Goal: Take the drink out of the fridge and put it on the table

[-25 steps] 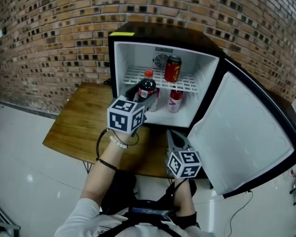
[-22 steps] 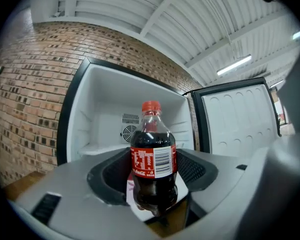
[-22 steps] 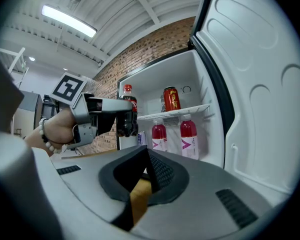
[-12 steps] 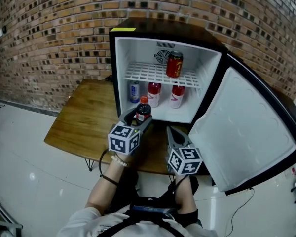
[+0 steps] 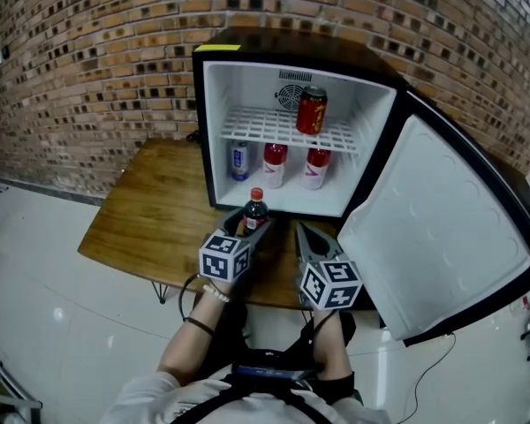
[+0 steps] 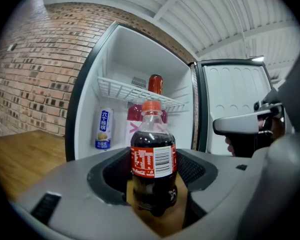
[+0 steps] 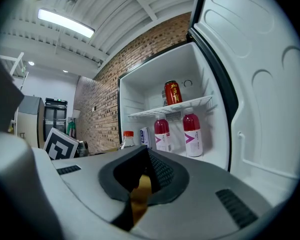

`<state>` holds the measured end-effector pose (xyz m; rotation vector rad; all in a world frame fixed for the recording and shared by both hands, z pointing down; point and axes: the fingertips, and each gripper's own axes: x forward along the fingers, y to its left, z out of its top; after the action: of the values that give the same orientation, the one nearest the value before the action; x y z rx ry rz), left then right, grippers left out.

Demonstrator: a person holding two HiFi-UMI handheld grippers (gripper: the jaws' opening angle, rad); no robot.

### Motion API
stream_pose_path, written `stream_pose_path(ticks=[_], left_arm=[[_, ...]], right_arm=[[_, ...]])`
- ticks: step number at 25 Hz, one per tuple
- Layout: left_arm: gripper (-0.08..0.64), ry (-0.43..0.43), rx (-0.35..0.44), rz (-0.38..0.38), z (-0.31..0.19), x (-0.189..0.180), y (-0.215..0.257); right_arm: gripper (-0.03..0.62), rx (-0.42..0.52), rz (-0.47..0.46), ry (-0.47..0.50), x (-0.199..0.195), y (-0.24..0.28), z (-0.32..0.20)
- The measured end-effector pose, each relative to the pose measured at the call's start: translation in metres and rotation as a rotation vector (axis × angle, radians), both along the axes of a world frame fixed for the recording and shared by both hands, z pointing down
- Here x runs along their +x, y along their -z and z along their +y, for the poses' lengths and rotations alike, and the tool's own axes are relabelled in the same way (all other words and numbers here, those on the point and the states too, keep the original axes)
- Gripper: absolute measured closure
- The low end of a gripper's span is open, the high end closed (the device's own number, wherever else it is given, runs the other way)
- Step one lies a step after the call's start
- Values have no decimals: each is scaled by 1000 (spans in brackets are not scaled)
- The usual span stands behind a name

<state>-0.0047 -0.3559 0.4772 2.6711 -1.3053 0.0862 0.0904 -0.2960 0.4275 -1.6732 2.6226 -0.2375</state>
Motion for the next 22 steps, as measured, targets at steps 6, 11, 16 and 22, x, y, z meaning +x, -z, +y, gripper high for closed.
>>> stream_pose_path(ticks=[6,11,16,22], left_arm=[[276,-4,-15,2,1,3,-18],[276,-9,-35,-18,2,4,-32],[276,-13,-24,-20,4,3,-35],[276,-17,7,-46,12,1,-38]], right_arm=[[572,-19,2,-2,3,-7,-2],[572,-17,1,-1,2,-7,-3],[572,-19,0,-3,3,-8,-3],[572,-27,0,-6,4,-11,-3]])
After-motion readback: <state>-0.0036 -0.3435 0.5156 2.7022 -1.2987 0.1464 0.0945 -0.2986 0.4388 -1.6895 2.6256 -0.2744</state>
